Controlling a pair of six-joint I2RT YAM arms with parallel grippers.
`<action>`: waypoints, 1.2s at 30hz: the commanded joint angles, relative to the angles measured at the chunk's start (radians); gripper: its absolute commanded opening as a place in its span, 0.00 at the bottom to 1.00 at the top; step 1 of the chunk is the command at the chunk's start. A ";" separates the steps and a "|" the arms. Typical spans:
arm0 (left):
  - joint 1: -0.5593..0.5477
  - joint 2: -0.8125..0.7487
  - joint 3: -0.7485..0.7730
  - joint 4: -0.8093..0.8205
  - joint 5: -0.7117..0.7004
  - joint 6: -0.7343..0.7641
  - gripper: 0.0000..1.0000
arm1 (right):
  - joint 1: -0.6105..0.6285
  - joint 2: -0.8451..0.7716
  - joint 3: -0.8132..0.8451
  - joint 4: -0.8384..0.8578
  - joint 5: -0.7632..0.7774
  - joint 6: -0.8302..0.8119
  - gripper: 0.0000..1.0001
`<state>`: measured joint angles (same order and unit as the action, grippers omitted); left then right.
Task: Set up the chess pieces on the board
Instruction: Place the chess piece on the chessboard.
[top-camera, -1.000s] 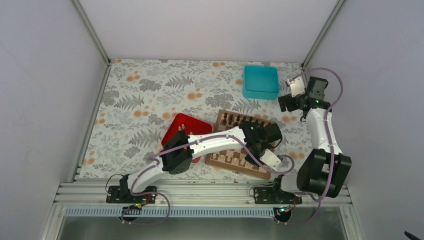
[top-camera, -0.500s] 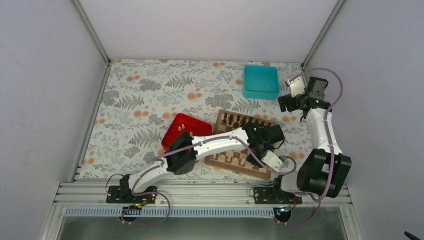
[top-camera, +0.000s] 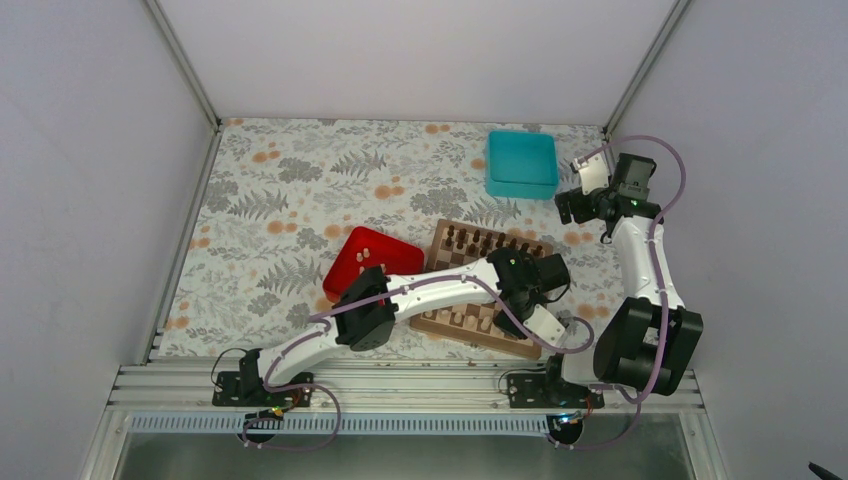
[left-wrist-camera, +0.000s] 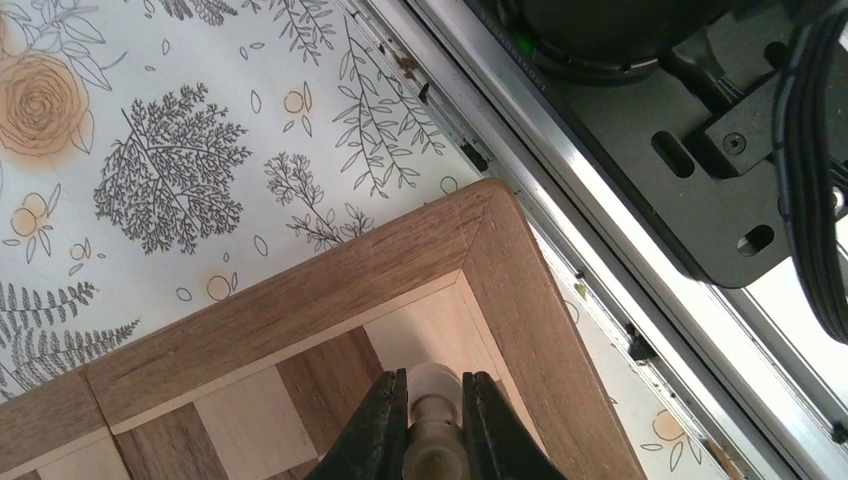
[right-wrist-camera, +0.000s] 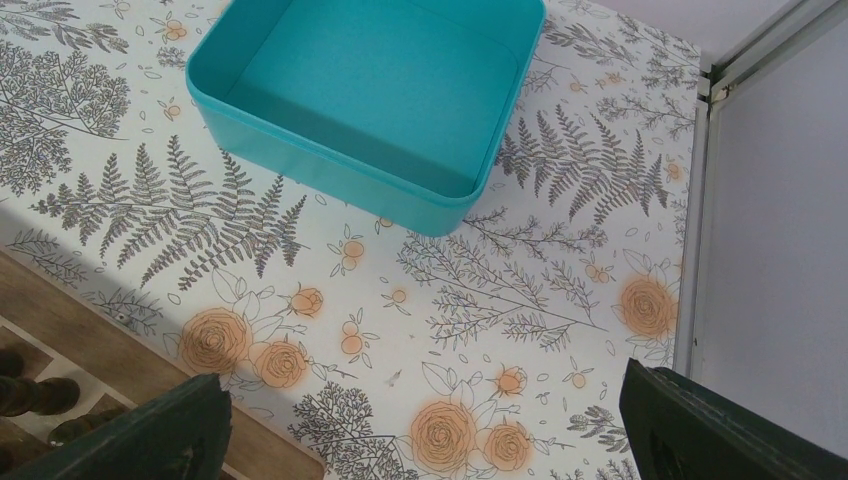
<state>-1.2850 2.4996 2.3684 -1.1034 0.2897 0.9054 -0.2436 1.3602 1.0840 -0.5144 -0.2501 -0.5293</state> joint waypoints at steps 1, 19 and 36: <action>-0.013 0.029 0.043 -0.015 0.027 0.015 0.10 | -0.007 -0.002 0.006 -0.003 -0.020 -0.011 1.00; -0.020 0.063 0.077 -0.024 0.024 0.015 0.11 | -0.007 -0.006 0.004 -0.001 -0.021 -0.013 1.00; -0.021 0.061 0.086 -0.016 0.021 0.015 0.16 | -0.007 -0.002 0.003 0.000 -0.020 -0.015 1.00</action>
<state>-1.2957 2.5481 2.4176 -1.1328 0.2916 0.9092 -0.2436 1.3605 1.0840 -0.5171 -0.2523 -0.5308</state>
